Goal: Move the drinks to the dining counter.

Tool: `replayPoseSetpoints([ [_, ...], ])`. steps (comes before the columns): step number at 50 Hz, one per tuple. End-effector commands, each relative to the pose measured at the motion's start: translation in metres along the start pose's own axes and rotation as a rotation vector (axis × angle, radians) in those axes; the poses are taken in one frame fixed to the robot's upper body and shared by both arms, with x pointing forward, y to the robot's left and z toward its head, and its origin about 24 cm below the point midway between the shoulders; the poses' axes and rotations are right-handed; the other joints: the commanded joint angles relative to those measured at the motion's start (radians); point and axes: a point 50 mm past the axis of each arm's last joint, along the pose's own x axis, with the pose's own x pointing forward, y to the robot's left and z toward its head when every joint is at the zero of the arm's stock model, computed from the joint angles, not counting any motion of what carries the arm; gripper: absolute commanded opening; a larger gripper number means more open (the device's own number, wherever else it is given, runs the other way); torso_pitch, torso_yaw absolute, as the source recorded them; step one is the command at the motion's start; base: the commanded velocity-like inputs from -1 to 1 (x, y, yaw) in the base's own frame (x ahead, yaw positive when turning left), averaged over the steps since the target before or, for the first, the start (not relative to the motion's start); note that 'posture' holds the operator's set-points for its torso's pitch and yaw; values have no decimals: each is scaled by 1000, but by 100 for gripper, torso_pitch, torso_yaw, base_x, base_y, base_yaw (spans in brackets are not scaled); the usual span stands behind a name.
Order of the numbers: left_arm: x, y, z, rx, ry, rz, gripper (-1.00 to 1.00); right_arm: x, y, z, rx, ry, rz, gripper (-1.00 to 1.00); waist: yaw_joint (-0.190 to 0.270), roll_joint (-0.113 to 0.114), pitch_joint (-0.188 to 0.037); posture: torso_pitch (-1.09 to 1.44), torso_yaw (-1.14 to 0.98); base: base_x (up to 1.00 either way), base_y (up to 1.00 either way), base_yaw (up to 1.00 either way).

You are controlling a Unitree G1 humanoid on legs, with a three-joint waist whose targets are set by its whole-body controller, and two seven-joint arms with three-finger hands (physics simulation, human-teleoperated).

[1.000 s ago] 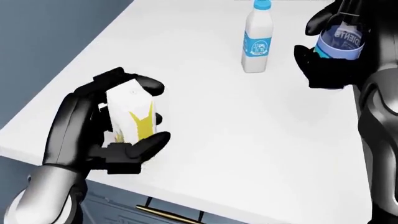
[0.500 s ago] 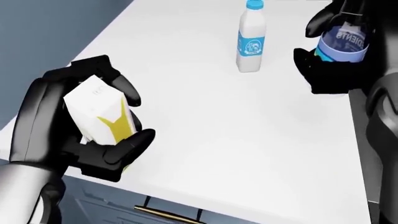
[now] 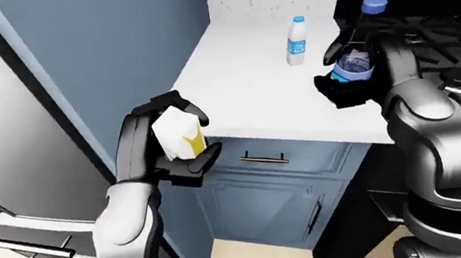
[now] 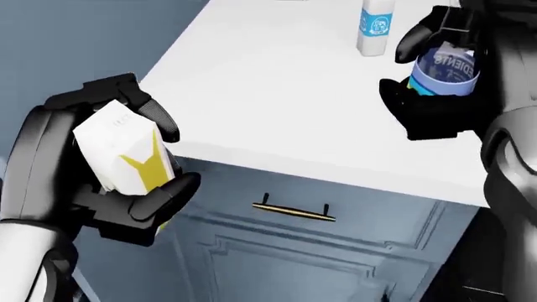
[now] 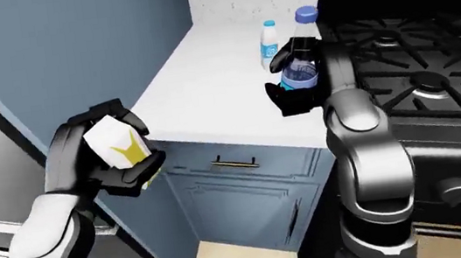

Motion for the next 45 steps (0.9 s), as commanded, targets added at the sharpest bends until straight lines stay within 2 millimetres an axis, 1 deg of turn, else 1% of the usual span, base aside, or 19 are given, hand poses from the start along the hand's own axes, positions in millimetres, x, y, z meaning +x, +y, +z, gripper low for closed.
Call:
replayPoseSetpoints([
  [1, -3, -5, 21, -3, -131, -26, -100, -7, -14, 28, 1, -147, -72, -100, -14, 1, -40, 0, 0, -78, 15, 0],
  [6, -4, -5, 21, -2, -131, -26, -100, -7, -14, 27, 7, -146, -68, -100, -28, -19, -37, 0, 0, -79, 15, 0],
  [11, -4, -6, 20, -3, -134, -31, -100, -7, -14, 27, 13, -142, -65, -100, -42, -45, 4, 0, 0, -79, 15, 0],
  [13, -5, -6, 21, -3, -135, -32, -100, -7, -14, 28, 13, -143, -65, -100, -48, -83, 13, 0, 0, -79, 15, 0],
  [14, -5, -6, 22, -3, -136, -32, -100, -7, -14, 28, 14, -143, -64, -100, -54, -130, -1, 0, 0, -76, 15, 0],
  [15, -5, -6, 22, -3, -136, -31, -100, -8, -14, 29, 10, -147, -62, -100, -71, -97, 3, 0, 0, -44, 22, 0],
  [16, -5, -5, 22, -3, -138, -30, -100, -8, -13, 29, 12, -149, -58, -100, -76, -101, 10, 0, 0, -16, 29, 0],
  [18, -5, -5, 24, -3, -140, -28, -100, -9, -13, 29, 12, -152, -55, -100, -48, -150, 9, 0, 0, 0, 23, 48],
  [21, -5, -5, 23, -2, -140, -29, -100, -9, -11, 28, 13, -151, -46, -100, -1, -92, 28, 0, 0, 0, 0, 100],
  [24, -5, -3, 22, -3, -139, -24, -100, -9, -7, 26, 15, -148, -27, -100, -20, -46, 53, 0, 0, 0, 0, 100],
  [26, -5, -3, 22, -4, -140, -23, -100, -10, -5, 27, 14, -151, -16, -100, -27, -20, 37, 0, 0, 0, 0, 100],
  [28, -5, -2, 22, -6, -141, -21, -100, -12, -4, 28, 11, -157, -5, -100, -23, 65, -15, 0, 0, 0, 0, 100],
  [29, -5, -2, 21, -5, -141, -21, -100, -12, -3, 28, 11, -159, -1, -100, -15, 20, 43, 0, 0, 0, 0, 100],
  [31, -5, -2, 21, -6, -140, -20, -100, -12, -2, 28, 10, -163, 5, -100, -15, -26, 11, 0, 0, 0, 0, 100],
  [38, -6, -1, 25, -8, -147, -20, -100, -14, -1, 29, 12, -169, 17, -100, -24, -125, 39, 0, 0, 0, 0, 100],
  [40, -6, -1, 26, -8, -149, -21, -100, -14, 0, 29, 12, -171, 21, -100, -28, -180, 28, 0, 0, 0, 0, 100],
  [41, -5, -1, 26, -7, -149, -21, -100, -14, 1, 29, 11, -173, 26, -100, -20, -174, 17, 0, 0, 0, 0, 100],
  [42, -5, -1, 26, -6, -149, -21, -100, -14, 2, 29, 10, -173, 30, -100, -29, -157, 44, 0, 0, 0, 0, 100],
  [45, -5, -1, 26, -8, -149, -19, -100, -15, 4, 28, 9, -175, 42, -100, -20, -137, 18, 0, 0, 0, 0, 100],
])
